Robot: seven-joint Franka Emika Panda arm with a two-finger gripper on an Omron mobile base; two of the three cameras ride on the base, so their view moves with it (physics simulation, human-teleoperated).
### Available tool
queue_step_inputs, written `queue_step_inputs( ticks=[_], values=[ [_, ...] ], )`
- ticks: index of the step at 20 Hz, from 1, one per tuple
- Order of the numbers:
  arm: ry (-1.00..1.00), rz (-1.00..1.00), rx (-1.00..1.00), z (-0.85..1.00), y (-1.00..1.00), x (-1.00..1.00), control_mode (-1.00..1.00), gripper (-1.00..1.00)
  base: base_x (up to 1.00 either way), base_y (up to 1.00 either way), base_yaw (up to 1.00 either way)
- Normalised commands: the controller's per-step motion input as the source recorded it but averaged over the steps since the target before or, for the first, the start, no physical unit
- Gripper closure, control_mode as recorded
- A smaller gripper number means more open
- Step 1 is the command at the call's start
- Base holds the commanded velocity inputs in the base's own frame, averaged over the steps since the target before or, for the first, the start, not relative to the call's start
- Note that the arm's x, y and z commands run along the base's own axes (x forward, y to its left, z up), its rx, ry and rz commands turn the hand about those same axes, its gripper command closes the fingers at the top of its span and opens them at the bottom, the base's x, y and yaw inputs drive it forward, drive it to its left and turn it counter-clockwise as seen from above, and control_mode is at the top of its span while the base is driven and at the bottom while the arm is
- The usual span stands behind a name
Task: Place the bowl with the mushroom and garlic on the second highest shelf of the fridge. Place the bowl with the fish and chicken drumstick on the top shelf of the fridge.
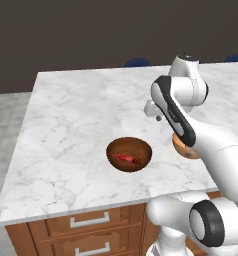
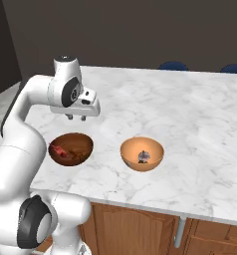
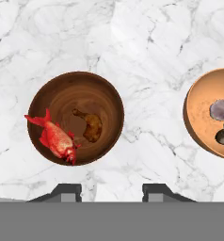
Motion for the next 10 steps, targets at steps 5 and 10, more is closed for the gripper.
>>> queue_step_inputs(
  ticks=[5, 10],
  values=[
    [0.00, 0.00, 0.00, -0.25, -0.01, 0.00, -1.00, -1.00, 0.00, 0.00, 0.00],
    [0.00, -0.03, 0.02, -0.85, 0.00, 0.02, -1.00, -1.00, 0.00, 0.00, 0.00]
  ],
)
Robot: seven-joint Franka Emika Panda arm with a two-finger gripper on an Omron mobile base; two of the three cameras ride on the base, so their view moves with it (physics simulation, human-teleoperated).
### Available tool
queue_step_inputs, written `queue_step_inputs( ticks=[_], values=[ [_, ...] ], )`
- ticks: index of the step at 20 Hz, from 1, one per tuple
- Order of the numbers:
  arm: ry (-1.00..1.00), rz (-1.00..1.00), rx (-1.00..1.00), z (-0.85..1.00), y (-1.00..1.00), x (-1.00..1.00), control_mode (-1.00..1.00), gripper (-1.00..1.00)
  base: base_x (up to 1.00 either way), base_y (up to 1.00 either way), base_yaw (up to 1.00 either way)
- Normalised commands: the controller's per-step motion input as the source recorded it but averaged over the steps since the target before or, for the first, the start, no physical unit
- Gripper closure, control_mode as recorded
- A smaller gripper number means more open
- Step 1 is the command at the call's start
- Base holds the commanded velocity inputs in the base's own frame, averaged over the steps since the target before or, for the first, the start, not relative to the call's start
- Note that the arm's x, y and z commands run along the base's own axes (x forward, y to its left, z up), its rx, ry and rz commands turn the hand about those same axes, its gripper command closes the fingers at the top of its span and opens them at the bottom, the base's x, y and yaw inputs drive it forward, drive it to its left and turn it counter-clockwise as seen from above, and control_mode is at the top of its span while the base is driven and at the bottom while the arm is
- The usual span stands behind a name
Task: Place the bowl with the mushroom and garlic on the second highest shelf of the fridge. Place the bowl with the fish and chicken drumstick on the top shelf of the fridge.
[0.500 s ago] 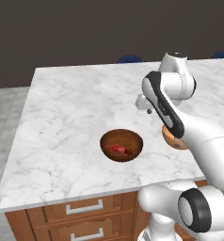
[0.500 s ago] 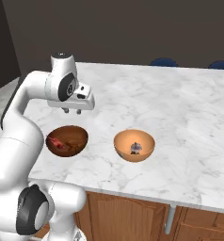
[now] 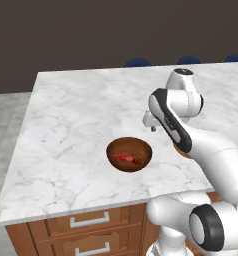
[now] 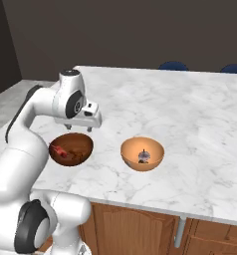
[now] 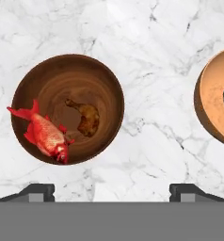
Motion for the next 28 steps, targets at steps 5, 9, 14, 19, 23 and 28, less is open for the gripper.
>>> queue_step_inputs(
  ticks=[5, 9, 14, 19, 23, 28],
  values=[
    [0.00, -0.07, 0.05, -0.81, 0.00, 0.14, -1.00, -1.00, 0.00, 0.00, 0.00],
    [0.00, -0.09, 0.05, -0.62, 0.00, 0.35, -1.00, -1.00, 0.00, 0.00, 0.00],
    [0.00, -0.14, 0.12, -0.61, 0.08, 0.34, -1.00, -1.00, 0.00, 0.00, 0.00],
    [0.06, -0.16, 0.03, -0.56, 0.24, 0.28, -1.00, -1.00, 0.00, 0.00, 0.00],
    [0.05, -0.13, 0.02, -0.52, 0.04, 0.17, -1.00, -1.00, 0.00, 0.00, 0.00],
    [0.00, -0.04, 0.02, -0.13, 0.00, 0.00, -1.00, 1.00, 0.00, 0.00, 0.00]
  ],
)
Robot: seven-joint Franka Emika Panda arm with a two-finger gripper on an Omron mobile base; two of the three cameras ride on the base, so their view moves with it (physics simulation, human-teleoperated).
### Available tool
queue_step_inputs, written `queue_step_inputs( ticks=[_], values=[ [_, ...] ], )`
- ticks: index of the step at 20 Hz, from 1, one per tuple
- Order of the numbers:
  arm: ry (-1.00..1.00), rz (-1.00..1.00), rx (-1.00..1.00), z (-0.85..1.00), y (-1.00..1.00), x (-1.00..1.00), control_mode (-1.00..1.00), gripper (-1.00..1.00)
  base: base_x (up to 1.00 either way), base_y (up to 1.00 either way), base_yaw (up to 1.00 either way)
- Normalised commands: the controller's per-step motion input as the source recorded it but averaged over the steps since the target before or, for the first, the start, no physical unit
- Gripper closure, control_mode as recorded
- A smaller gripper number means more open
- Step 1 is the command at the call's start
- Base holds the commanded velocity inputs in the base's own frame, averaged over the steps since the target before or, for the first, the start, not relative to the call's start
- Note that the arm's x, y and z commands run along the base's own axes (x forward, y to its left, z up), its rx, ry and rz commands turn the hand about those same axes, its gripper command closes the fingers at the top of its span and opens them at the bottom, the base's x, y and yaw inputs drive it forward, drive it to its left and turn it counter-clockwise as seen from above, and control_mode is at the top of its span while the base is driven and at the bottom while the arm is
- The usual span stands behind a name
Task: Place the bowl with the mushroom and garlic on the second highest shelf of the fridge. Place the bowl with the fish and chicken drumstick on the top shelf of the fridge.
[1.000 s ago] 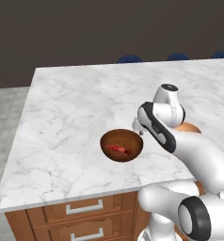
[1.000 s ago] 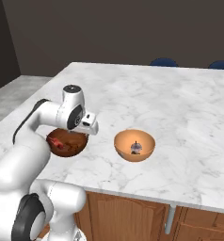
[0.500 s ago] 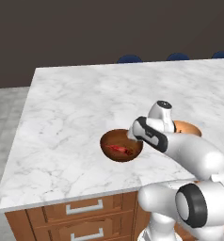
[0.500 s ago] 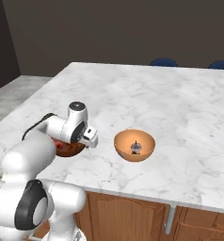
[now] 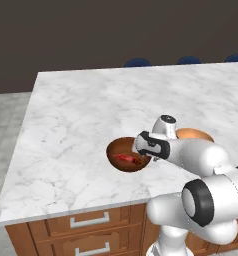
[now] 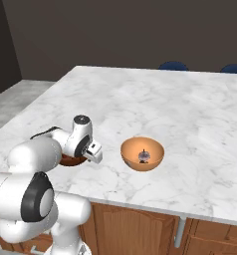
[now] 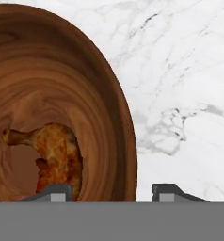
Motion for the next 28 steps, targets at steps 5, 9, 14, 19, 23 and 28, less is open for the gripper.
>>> queue_step_inputs(
  ticks=[5, 9, 14, 19, 23, 28],
  values=[
    [0.00, 0.00, 0.00, 0.00, 0.00, -0.02, -1.00, 1.00, 0.00, 0.00, 0.00],
    [0.00, 0.00, 0.00, 0.03, 0.00, -0.11, -1.00, 1.00, 0.00, 0.00, 0.00],
    [-0.04, 0.00, 0.00, 0.49, 0.00, -0.37, -1.00, 1.00, 0.00, 0.00, 0.00],
    [-0.12, -0.04, 0.00, 0.84, 0.00, -0.64, -1.00, 1.00, 0.00, 0.00, 0.00],
    [-0.09, -0.06, 0.00, 0.80, 0.12, -0.81, -1.00, 1.00, 0.00, 0.00, 0.00],
    [-0.13, -0.07, 0.00, 0.83, 0.09, -0.74, -1.00, 1.00, 0.00, 0.00, 0.00]
  ],
)
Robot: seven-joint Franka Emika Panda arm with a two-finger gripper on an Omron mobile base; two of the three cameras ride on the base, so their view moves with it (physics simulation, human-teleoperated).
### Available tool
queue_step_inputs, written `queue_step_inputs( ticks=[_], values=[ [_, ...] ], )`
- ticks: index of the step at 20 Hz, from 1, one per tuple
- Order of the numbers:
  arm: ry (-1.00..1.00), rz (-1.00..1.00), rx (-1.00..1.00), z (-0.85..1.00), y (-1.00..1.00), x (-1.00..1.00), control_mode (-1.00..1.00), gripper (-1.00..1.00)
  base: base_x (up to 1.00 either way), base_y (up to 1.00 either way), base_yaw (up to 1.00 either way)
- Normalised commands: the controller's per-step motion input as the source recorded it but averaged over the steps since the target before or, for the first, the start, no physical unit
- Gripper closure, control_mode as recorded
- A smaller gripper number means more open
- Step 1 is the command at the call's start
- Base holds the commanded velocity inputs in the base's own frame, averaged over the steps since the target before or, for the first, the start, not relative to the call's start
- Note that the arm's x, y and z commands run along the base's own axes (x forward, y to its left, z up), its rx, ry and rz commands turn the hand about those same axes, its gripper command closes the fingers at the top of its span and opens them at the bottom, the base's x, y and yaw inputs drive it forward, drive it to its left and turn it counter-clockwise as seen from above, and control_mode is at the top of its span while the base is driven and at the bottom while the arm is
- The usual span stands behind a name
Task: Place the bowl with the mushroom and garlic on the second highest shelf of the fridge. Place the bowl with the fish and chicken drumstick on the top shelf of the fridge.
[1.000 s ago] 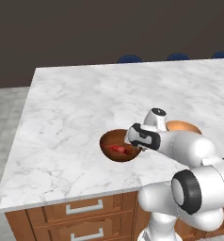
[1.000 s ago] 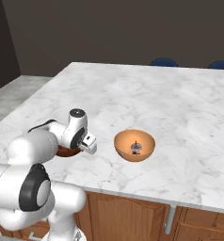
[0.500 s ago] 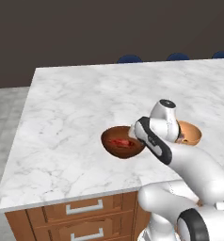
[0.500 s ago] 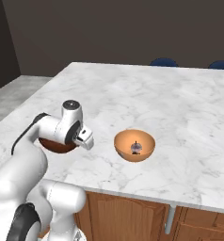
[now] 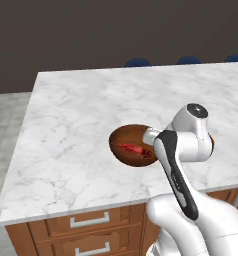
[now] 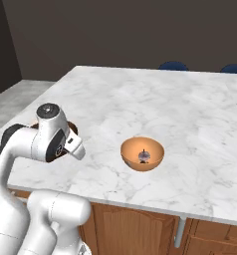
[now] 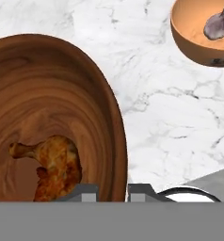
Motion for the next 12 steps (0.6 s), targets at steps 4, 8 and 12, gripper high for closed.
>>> queue_step_inputs(
  ticks=[4, 8, 12],
  values=[
    [-0.13, -0.07, 0.00, 0.65, 0.00, -0.47, -1.00, 1.00, 0.00, 0.00, 0.00],
    [-0.10, -0.02, 0.00, 0.17, 0.00, -0.21, 1.00, 1.00, 0.00, 0.00, 0.00],
    [0.00, 0.00, 0.00, 0.00, 0.00, 0.00, 1.00, 1.00, -0.46, -0.03, 0.28]
  ],
)
